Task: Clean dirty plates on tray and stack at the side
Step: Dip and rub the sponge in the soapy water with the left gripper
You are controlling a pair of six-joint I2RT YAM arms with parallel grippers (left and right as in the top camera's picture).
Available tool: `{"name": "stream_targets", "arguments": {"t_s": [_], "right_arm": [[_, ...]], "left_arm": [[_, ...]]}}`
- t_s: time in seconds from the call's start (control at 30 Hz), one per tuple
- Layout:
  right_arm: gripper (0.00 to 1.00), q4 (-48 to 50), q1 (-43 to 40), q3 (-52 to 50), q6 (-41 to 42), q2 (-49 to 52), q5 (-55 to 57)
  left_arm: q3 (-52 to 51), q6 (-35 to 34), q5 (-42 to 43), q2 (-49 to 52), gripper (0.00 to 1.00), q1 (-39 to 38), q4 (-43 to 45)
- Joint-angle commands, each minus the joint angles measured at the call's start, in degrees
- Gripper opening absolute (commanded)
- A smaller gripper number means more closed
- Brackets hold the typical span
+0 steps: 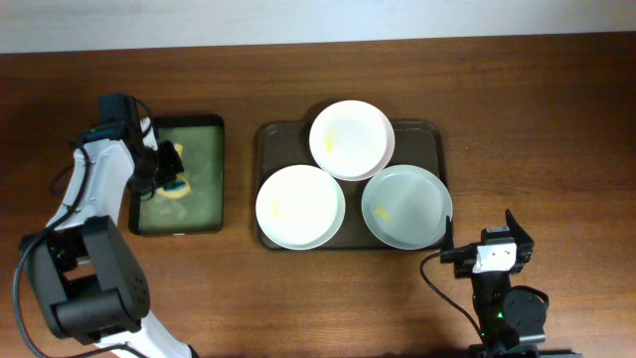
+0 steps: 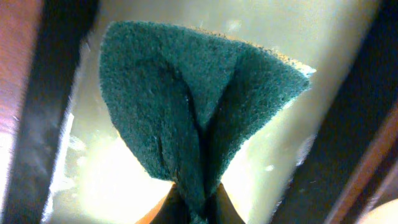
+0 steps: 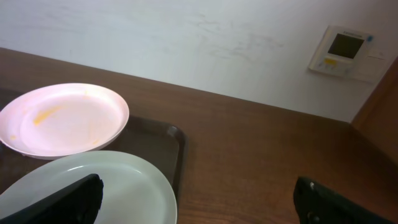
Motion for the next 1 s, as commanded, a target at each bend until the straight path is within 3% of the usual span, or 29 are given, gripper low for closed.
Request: {"name": "stream_targets", "arguments": {"t_s": [0.0,0.2,0.4,0.67,0.87,0.97], "right_arm": [[0.98,-0.17,0.22,-0.42,0.02,-0.44,1.03],[0.98,-0.2,0.22,-0.42,0.02,-0.44,1.03],[0.98,-0.2,0.22,-0.42,0.02,-0.44,1.05],[0.98,-0.2,0.22,-0.42,0.02,-0.44,1.03],[0.98,-0.2,0.22,-0.42,0.02,-0.44,1.03],[0.98,-0.2,0.22,-0.42,0.02,-0.44,1.03]], "left_arm": [[3.32,-0.68,-0.24,-2.34,0.0,0.24,-1.53],[11.1,-0.68,-0.24,-12.41,0.0,0.22,-5.35],[-3.02,-0.96,-0.24,-5.49,0.0,-0.52,1.57],[8.48,-0.92,-0.26,-13.29,0.0,-0.63,-3.41],[-1.73,-0.92,-2.54,-7.23,0.0,-0.63,1.51],[-2.32,-0.87,1.07,-4.87,0.0,-0.63,0.98]]}}
